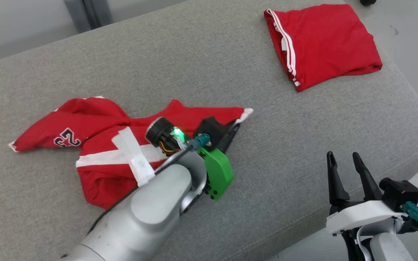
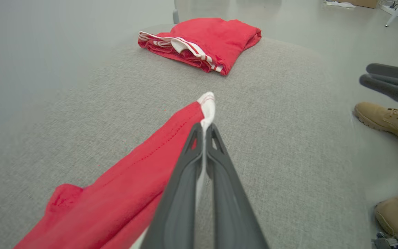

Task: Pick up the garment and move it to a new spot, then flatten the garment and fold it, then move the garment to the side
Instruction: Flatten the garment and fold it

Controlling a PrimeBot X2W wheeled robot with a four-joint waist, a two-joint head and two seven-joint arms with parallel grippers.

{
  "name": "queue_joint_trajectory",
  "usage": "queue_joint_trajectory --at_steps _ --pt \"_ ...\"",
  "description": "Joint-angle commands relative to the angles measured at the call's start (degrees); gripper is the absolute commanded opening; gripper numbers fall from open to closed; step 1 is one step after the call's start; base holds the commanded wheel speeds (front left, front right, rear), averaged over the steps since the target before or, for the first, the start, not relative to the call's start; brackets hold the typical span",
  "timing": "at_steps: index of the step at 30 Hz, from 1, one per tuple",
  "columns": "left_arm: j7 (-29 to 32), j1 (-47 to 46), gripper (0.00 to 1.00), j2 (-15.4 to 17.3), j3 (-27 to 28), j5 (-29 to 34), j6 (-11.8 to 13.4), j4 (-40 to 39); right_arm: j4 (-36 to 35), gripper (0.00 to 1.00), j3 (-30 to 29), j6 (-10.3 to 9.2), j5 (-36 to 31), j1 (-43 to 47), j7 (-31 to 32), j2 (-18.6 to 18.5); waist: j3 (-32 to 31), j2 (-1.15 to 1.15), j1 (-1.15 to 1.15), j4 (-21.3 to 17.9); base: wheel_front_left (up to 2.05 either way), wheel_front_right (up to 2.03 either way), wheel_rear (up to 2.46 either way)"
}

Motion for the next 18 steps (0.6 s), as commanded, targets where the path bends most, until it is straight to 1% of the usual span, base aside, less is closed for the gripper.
queue_joint_trajectory --at_steps 1,2,3,8,12,14,16,18 --pt "-0.4 1.4 0.15 0.3 -2.2 -1.9 1.3 -2.2 0.3 1.00 0.3 -0.09 0.4 -0.5 0.0 0.0 0.3 0.00 0.00 -0.8 0.00 0.00 0.00" --pt "-0.6 1.8 0.61 0.3 -3.4 -2.5 1.8 -3.2 0.3 1.00 0.3 -0.09 0.6 -0.5 0.0 0.0 0.4 0.00 0.00 -1.1 0.00 0.00 0.00" --pt "-0.4 2.2 1.00 0.3 -4.3 -3.5 2.3 -3.7 0.4 1.00 0.4 -0.09 0.7 -0.6 0.0 -0.1 0.4 0.00 0.00 -1.3 0.00 0.00 0.00" --pt "-0.6 2.6 1.00 0.2 -6.0 -8.2 4.3 -5.7 0.6 1.00 0.0 -0.10 1.0 0.1 0.0 0.0 0.3 0.00 0.00 -1.5 0.00 0.00 0.00" --pt "-1.9 3.0 1.00 0.2 -5.1 -12.2 5.5 -8.2 0.8 1.00 -0.8 -0.10 0.8 1.1 0.0 -0.1 -0.5 0.00 0.00 -0.9 0.00 0.00 0.00" --pt "-2.5 3.6 1.00 0.3 -3.9 -13.7 6.6 -9.4 0.9 1.00 -1.2 -0.10 0.6 1.6 0.0 0.0 -1.0 0.00 0.00 -0.2 0.00 0.00 0.00" --pt "-3.3 4.4 1.00 1.2 -2.0 -15.2 8.0 -10.5 0.8 1.00 -1.6 -0.10 0.4 1.7 0.0 -0.1 -1.5 0.00 0.00 0.5 0.00 0.00 0.00" --pt "-4.2 6.3 1.00 3.4 0.8 -17.2 9.6 -11.9 0.7 1.00 -1.8 -0.10 0.1 2.1 0.0 -0.1 -2.2 0.00 0.00 1.1 0.00 0.00 0.00"
